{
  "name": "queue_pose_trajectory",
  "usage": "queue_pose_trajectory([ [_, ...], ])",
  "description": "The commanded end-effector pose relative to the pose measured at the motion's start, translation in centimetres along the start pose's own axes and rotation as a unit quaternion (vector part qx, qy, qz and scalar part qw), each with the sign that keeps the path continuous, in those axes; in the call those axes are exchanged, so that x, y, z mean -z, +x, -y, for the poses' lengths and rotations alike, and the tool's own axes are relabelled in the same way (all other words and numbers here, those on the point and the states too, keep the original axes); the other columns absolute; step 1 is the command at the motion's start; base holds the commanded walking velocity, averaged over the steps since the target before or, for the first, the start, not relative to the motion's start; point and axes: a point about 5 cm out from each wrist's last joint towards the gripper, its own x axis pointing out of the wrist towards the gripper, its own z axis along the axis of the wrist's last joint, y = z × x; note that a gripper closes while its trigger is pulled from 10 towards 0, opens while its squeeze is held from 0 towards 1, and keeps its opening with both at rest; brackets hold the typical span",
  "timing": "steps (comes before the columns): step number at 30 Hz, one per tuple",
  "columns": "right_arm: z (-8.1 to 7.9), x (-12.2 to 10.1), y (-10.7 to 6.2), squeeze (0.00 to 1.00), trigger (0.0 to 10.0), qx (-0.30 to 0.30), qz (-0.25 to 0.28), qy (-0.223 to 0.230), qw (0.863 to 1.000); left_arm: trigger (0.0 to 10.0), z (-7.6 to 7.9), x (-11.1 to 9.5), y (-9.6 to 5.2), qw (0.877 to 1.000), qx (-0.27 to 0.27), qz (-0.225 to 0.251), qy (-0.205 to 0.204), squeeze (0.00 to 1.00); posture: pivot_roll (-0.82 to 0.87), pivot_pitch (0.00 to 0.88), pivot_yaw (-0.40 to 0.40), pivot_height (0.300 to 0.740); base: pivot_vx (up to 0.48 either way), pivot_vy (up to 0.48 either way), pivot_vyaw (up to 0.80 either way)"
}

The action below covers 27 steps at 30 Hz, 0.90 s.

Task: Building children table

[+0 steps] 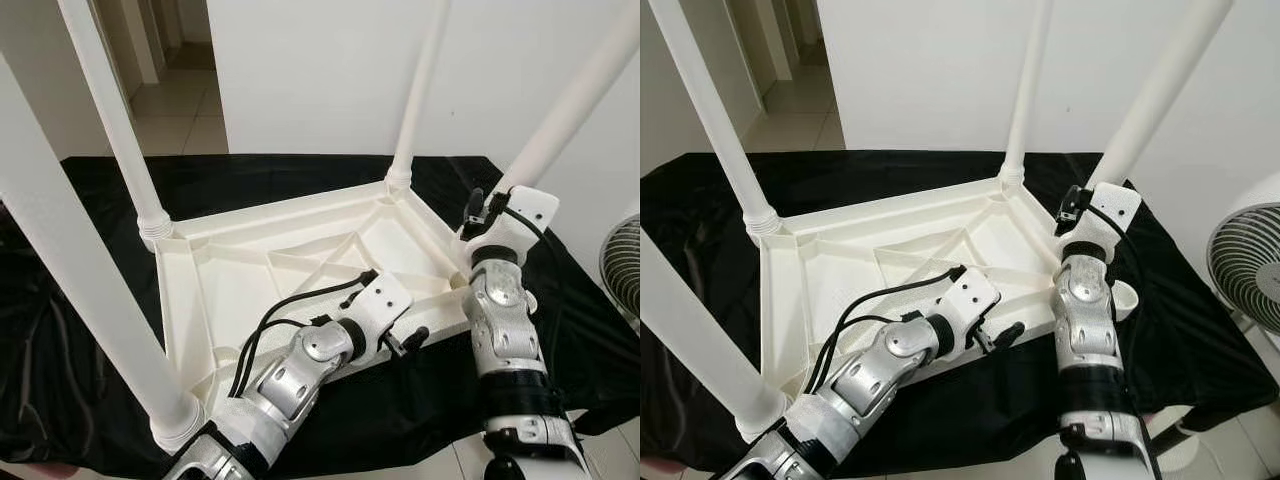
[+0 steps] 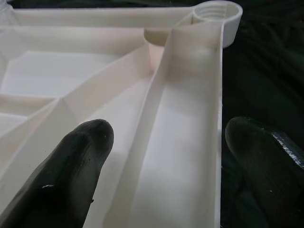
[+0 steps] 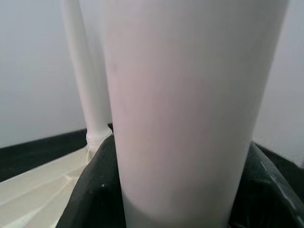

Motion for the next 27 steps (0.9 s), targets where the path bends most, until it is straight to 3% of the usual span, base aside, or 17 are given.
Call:
queue_pose_trajectory([
  [1, -0.6, 0.1, -0.7, 0.0, 10.0, -0.001, -0.005, 0.006, 1.0, 10.0, -0.1, 0.8, 0.5, 0.999, 0.001, -0.036, -0.009, 0.0, -0.02, 0.0, 0.035, 0.74, 0.0, 0.0, 0.0],
  [10, -0.8, 0.2, -1.2, 0.0, 10.0, 0.007, -0.009, 0.012, 1.0, 10.0, -0.2, 0.6, 0.9, 0.999, 0.002, -0.043, -0.009, 0.0, -0.04, 0.0, 0.055, 0.74, 0.0, 0.0, 0.0],
  [11, -0.6, 0.2, -1.2, 0.0, 10.0, 0.011, -0.011, 0.01, 1.0, 6.0, 0.0, 0.2, 1.0, 0.999, 0.014, -0.033, -0.004, 0.0, -0.04, 0.0, 0.057, 0.74, 0.0, 0.0, 0.0],
  [13, -0.6, 0.2, -1.2, 0.0, 10.0, 0.011, -0.011, 0.01, 1.0, 6.0, 0.0, 0.2, 1.0, 0.999, 0.014, -0.033, -0.004, 0.0, -0.04, 0.0, 0.057, 0.74, 0.0, 0.0, 0.0],
  [14, -0.4, 0.3, -1.2, 0.0, 10.0, 0.014, -0.012, 0.007, 1.0, 3.6, 0.2, 0.1, 1.0, 0.999, 0.021, -0.031, -0.003, 0.0, -0.04, 0.0, 0.057, 0.74, 0.0, 0.0, 0.0],
  [15, -0.3, 0.3, -1.2, 0.0, 10.0, 0.015, -0.014, 0.005, 1.0, 2.5, 0.5, -0.2, 1.0, 0.999, 0.023, -0.023, -0.002, 0.0, -0.04, 0.0, 0.057, 0.74, 0.0, 0.0, 0.0],
  [19, -0.2, 0.2, -1.3, 0.0, 10.0, 0.016, -0.015, 0.003, 1.0, 2.5, 0.8, -0.7, 1.1, 1.0, 0.024, -0.009, -0.005, 0.0, -0.04, 0.0, 0.054, 0.74, 0.0, 0.0, 0.0],
  [20, -0.3, 0.3, -1.3, 0.0, 10.0, 0.014, -0.016, 0.003, 1.0, 10.0, 0.9, -1.4, 1.2, 1.0, 0.022, 0.005, -0.008, 0.0, -0.03, 0.0, 0.05, 0.74, 0.0, 0.0, 0.0],
  [27, -0.7, 0.3, -1.4, 0.0, 10.0, 0.008, -0.021, 0.001, 1.0, 9.9, 1.6, -2.5, 1.4, 0.999, 0.039, 0.021, -0.007, 0.0, -0.03, 0.0, 0.046, 0.74, 0.0, 0.0, 0.0],
])
